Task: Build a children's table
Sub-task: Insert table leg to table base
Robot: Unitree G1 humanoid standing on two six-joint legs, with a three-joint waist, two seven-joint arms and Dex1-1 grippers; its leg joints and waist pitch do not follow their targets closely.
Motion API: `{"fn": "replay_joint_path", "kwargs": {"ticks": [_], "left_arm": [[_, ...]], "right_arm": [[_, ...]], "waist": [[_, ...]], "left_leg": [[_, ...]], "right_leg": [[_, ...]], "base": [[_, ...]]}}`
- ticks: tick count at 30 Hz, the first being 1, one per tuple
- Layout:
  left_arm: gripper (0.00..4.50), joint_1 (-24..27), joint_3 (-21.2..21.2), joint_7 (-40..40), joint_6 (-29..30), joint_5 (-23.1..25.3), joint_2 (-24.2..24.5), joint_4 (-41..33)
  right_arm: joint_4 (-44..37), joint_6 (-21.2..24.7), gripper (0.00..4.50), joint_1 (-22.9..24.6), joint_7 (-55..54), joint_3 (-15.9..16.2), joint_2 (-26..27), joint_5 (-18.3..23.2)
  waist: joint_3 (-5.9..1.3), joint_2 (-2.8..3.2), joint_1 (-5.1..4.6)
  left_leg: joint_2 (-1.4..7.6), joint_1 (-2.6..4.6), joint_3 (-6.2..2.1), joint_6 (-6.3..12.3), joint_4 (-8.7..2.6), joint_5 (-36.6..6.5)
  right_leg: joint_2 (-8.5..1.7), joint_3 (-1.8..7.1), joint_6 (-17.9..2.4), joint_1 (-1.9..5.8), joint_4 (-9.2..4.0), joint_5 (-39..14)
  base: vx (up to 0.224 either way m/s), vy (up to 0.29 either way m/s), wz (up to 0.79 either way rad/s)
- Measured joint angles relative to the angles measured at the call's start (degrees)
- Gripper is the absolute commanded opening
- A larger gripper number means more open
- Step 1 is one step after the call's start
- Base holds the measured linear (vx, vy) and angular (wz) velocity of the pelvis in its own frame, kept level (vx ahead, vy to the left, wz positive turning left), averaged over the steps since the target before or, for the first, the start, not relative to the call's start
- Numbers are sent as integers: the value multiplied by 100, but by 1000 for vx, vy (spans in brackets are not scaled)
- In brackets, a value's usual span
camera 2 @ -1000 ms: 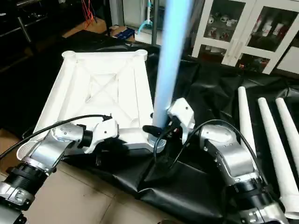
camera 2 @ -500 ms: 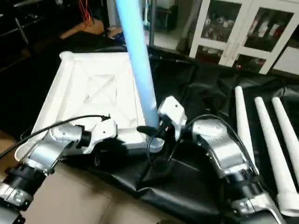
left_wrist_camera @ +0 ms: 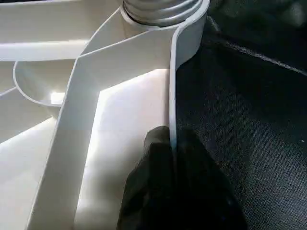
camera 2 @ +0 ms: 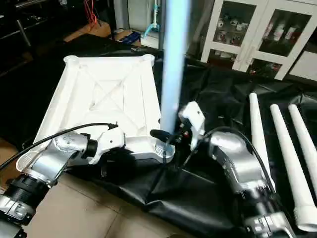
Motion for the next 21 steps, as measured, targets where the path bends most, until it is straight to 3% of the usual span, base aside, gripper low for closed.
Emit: {"fn": "replay_joint_path", "kwargs": {"ticks": [11, 21], "left_arm": [[1, 47, -56, -2, 10, 0, -20, 2], [0, 54, -56, 88, 7, 45, -32, 51]], "right_arm": [[-269, -238, 188, 440, -178, 20, 19, -71], [-138, -417, 186, 473, -486, 1, 287, -221]], "waist": [[-12, -8, 6], [-26, -41, -33]], "left_leg": [[0, 65, -1, -32, -2, -18], [-3, 78, -4, -37, -2, -19]], "right_leg": [[0, 0, 6, 59, -7, -3], [0, 4, 35, 80, -13, -21]], "base": [[0, 0, 0], [0, 0, 0]]}}
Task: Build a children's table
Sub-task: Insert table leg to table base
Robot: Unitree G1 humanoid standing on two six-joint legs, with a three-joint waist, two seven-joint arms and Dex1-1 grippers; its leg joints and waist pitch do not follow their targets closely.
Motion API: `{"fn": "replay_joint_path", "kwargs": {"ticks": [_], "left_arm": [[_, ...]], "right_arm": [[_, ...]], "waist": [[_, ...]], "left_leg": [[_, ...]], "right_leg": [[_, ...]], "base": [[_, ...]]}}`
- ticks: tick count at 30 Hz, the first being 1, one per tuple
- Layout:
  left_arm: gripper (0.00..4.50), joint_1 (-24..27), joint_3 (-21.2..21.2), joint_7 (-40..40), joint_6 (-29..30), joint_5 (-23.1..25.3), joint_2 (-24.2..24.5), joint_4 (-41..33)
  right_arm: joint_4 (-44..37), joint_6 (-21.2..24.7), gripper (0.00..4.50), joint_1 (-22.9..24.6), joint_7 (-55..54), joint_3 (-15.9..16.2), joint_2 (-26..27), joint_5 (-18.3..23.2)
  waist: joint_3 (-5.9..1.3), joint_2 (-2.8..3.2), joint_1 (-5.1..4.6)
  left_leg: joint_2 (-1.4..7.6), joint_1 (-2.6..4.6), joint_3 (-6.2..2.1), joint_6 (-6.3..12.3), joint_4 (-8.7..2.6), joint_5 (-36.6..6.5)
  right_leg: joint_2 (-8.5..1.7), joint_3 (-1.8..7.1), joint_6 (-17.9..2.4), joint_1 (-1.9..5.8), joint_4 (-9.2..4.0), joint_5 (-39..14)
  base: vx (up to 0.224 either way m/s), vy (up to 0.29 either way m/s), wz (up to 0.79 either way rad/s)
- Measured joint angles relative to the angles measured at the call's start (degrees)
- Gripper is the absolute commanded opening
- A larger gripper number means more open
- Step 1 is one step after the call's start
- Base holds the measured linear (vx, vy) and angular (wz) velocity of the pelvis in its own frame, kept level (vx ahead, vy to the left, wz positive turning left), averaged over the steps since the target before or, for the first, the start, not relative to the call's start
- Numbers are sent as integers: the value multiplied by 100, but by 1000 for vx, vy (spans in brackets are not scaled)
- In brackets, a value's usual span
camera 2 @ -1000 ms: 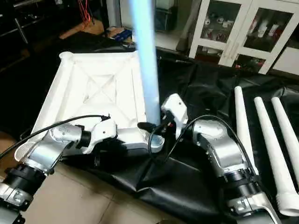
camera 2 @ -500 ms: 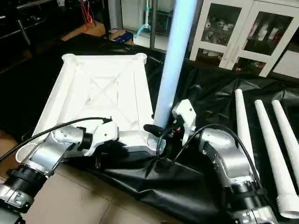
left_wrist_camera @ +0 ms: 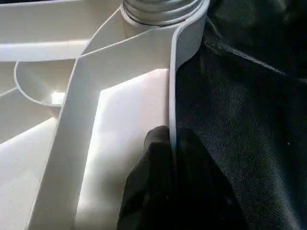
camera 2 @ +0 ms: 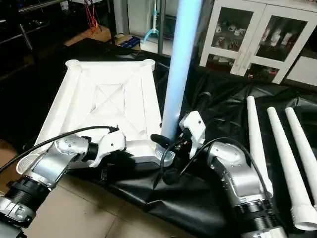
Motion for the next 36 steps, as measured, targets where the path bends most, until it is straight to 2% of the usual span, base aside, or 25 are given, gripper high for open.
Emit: {"fn": "replay_joint_path", "kwargs": {"ticks": [16, 19, 21, 24, 28, 33, 36], "left_arm": [[0, -3, 2, 353, -11, 68, -178, 123], [0, -17, 67, 521, 228, 64, -293, 119], [0, -44, 174, 765, 545, 60, -498, 119], [0, -66, 346, 1087, 893, -71, -764, 111], [0, -260, 493, 1687, 1565, -140, -1225, 148], [0, -564, 974, 2748, 2484, -351, -2133, 350], [0, -875, 1357, 3614, 2746, -540, -2759, 661]], "right_arm": [[397, -344, 186, -8, -251, -174, 199, 0], [549, -466, 186, -84, -558, -179, 312, -85], [765, -501, 186, -258, -996, -202, 455, -241], [1020, -528, 186, -463, -1446, -287, 567, -330], [1582, -545, 186, -991, -2444, -307, 858, -578], [2301, -681, 186, -1564, -3758, -516, 1178, -798], [2895, -1006, 186, -2014, -4839, -657, 1441, -1021]], "waist": [[-13, 12, -21], [-18, 20, -38], [-17, 20, -77], [-7, 2, -87], [8, -20, -159], [16, -26, -160], [17, -23, -148]], "left_leg": [[-11, -1, -1, 1, -30, 0], [-15, 0, -1, 1, -47, 0], [-19, -1, 0, 1, -47, 0], [-19, -3, 0, 1, -54, 0], [-19, -13, -1, 1, -59, 1], [-18, -50, 0, 7, -67, -1], [-19, -120, 2, 55, -73, 9]], "right_leg": [[0, 5, 11, 12, -61, -7], [1, 5, 11, 16, -84, -6], [0, 7, 11, 15, -88, -6], [0, 8, 11, 16, -90, -7], [0, 7, 9, 9, -92, -5], [1, 7, -29, -10, -93, 18], [0, 4, -30, -98, -89, 10]], "base": [[0, 0, 0], [0, 0, 0], [0, 0, 0], [0, 0, 0], [0, 0, 0], [12, 1, 1], [62, 1, 1]]}}
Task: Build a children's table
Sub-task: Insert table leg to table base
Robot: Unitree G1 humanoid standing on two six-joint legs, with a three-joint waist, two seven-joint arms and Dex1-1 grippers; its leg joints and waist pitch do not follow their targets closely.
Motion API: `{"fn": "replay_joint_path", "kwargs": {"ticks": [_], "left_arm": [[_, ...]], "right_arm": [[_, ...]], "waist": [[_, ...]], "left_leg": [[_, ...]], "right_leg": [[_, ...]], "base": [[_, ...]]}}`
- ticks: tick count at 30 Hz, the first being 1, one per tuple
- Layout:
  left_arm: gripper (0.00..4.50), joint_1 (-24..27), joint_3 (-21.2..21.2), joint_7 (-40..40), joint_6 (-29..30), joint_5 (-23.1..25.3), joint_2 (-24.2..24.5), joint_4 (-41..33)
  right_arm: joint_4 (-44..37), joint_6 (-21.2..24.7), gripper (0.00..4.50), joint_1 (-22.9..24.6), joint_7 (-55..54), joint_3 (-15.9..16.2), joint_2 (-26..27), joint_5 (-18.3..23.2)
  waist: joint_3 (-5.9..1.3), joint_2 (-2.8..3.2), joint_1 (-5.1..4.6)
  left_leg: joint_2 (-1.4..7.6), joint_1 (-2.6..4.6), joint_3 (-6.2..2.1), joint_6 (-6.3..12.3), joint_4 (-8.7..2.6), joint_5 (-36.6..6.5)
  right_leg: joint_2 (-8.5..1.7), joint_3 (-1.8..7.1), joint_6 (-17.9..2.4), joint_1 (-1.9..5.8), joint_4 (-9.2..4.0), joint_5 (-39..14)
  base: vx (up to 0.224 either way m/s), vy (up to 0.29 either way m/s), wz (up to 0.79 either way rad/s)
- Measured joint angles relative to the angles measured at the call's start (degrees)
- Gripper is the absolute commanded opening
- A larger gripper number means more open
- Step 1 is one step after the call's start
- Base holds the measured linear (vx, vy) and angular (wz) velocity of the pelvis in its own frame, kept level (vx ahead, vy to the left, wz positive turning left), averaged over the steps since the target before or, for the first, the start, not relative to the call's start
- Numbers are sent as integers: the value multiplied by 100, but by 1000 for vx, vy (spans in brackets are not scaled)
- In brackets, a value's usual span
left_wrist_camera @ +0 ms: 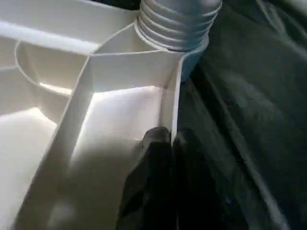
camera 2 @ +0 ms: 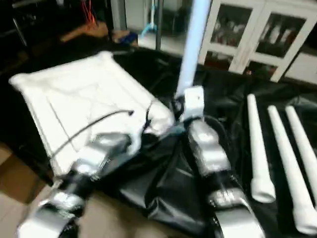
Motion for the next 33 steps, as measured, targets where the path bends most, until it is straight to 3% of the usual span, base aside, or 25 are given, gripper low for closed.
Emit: {"fn": "replay_joint_path", "kwargs": {"ticks": [9, 19, 21, 27, 33], "left_arm": [[0, -117, 51, 324, 9, -93, -53, 55], [0, -122, 59, 353, 15, -192, 36, 55], [0, -122, 59, 353, 15, -195, 54, 55], [0, -132, 59, 337, 25, -227, 95, 55], [0, -133, 59, 339, 25, -231, 119, 54]], "right_arm": [[617, -587, 185, -356, -668, -23, 202, -186], [1060, -960, 185, -529, -652, -41, 272, -202], [1152, -995, 241, -576, -545, -87, 275, -157], [1439, -1027, 292, -531, -489, -152, 232, -182], [1444, -1027, 292, -531, -482, -189, 225, -175]], "waist": [[2, -3, 34], [4, -6, 17], [4, -6, -3], [10, -11, -9], [12, -14, -8]], "left_leg": [[6, -78, -1, 77, 46, -11], [23, -82, -5, 81, 71, -13], [23, -84, -4, 84, 81, -15], [24, -92, -5, 88, 107, -18], [30, -105, -11, 88, 140, -18]], "right_leg": [[-2, -8, -70, -106, 84, -44], [10, -11, -81, -124, 134, -56], [10, -10, -81, -124, 138, -56], [9, -9, -93, -136, 174, -63], [10, -9, -107, -161, 228, -74]], "base": [[24, 1, 1], [0, 0, 0], [0, 0, 0], [0, 0, 0], [0, 0, 0]]}}
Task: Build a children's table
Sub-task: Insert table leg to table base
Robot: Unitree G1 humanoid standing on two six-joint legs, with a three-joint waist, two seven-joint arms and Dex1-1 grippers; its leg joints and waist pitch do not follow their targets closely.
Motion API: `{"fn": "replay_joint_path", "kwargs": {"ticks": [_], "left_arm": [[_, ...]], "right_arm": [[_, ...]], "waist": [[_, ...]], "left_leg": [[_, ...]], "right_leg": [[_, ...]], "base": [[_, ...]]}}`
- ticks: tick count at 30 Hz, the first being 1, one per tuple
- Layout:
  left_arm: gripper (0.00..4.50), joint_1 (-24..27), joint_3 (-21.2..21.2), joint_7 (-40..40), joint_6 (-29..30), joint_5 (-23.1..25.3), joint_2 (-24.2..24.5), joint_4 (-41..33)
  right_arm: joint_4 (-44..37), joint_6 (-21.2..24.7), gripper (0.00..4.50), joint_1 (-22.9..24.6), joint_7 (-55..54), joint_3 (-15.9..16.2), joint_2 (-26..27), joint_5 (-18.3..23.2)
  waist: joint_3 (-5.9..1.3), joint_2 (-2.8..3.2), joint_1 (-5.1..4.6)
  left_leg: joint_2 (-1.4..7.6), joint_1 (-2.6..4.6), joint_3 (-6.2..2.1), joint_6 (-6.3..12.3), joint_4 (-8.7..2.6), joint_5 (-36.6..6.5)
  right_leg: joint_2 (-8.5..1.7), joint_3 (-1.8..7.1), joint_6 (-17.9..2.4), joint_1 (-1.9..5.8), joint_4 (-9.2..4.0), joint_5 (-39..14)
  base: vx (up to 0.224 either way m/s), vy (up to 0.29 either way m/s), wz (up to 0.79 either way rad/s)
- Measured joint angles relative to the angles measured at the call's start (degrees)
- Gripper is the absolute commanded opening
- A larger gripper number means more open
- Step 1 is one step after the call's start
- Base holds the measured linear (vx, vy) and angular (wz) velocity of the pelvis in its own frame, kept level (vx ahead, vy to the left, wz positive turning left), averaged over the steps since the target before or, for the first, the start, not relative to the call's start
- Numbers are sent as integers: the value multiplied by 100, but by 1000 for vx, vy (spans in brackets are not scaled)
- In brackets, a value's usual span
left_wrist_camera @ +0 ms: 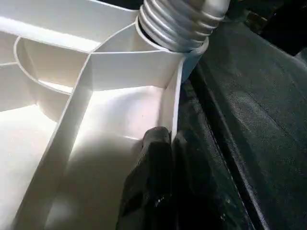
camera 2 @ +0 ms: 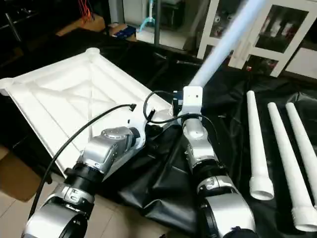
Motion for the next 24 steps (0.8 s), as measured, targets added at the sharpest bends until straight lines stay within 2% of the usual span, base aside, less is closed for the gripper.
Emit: {"fn": "replay_joint_path", "kwargs": {"ticks": [1, 4, 10, 11, 13, 17, 24], "left_arm": [[0, 0, 0, 0, 0, 0, 0, 0], [0, -1, 0, -36, 0, -26, 20, 0], [0, -2, -1, -63, 0, -51, 78, -11], [0, -2, -1, -65, 0, -51, 86, -11], [0, -1, -1, -67, 0, -59, 104, -11], [0, -1, -4, -98, 0, -67, 132, -11], [0, 17, -115, -238, -14, -79, 248, -37]], "right_arm": [[0, 0, 313, 0, 0, 0, 0, 0], [-169, 4, 334, 95, 126, 60, -104, -62], [-234, -54, 334, 145, 290, 63, -156, -169], [-230, -58, 318, 145, 326, 62, -158, -169], [-230, -67, 318, 145, 390, 61, -154, -165], [-260, -65, 273, 158, 500, 64, -127, -165], [-403, -33, 238, 241, 759, 62, -111, -127]], "waist": [[0, 0, 0], [0, 1, -2], [2, 3, -10], [2, 3, -11], [2, 3, -13], [2, 4, -14], [2, 3, 1]], "left_leg": [[0, -2, 0, 0, 4, 0], [-1, -8, -1, 0, 11, 0], [3, -7, -5, 2, 10, -1], [6, -7, -5, 2, 11, 0], [9, -6, -7, 5, 11, 2], [10, -5, -11, 11, 12, 5], [10, -7, -12, 11, 26, 5]], "right_leg": [[0, 0, 0, -1, 1, 0], [-1, 1, 0, -2, 0, 0], [4, -2, -3, -13, 23, -3], [7, -2, -3, -13, 27, -4], [11, -4, -3, -15, 35, -5], [11, -6, -4, -16, 43, -5], [10, -6, -4, -16, 51, -5]], "base": [[0, 0, 0], [0, 0, 0], [0, 0, 0], [0, 0, 0], [0, 0, 0], [0, 0, 0], [0, 0, 0]]}}
